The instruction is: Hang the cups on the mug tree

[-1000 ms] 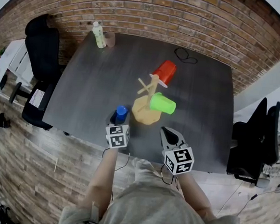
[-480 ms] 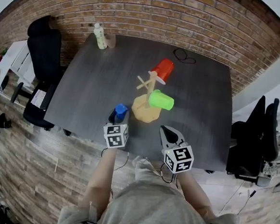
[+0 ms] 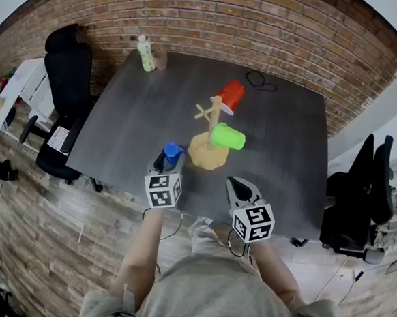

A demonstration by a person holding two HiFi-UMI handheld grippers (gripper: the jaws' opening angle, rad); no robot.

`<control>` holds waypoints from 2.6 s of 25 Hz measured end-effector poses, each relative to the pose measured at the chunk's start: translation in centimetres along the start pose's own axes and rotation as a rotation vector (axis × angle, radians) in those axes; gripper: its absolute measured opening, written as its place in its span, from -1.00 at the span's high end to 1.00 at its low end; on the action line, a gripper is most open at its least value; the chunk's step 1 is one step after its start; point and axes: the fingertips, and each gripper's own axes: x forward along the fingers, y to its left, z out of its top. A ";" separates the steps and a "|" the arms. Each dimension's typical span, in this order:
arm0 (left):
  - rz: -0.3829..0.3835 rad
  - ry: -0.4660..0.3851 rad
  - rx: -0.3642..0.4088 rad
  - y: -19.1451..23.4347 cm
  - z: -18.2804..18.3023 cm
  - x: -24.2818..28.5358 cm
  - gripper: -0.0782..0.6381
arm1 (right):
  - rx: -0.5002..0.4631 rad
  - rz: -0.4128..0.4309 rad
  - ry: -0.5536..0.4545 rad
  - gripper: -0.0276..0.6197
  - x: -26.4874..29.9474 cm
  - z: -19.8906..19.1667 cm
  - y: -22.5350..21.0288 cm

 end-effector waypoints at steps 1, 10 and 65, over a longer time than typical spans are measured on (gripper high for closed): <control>-0.002 -0.007 0.002 -0.1 0.3 -0.2 0.15 | 0.000 0.000 -0.002 0.92 -0.1 0.0 0.1; -0.017 -0.075 0.022 -1.4 3.3 -2.2 0.15 | 0.001 -0.001 -0.020 0.92 -1.8 0.0 0.7; -0.153 -0.008 0.021 -7.7 1.9 -0.1 0.15 | 0.030 -0.053 -0.021 0.92 -3.5 -0.6 -1.0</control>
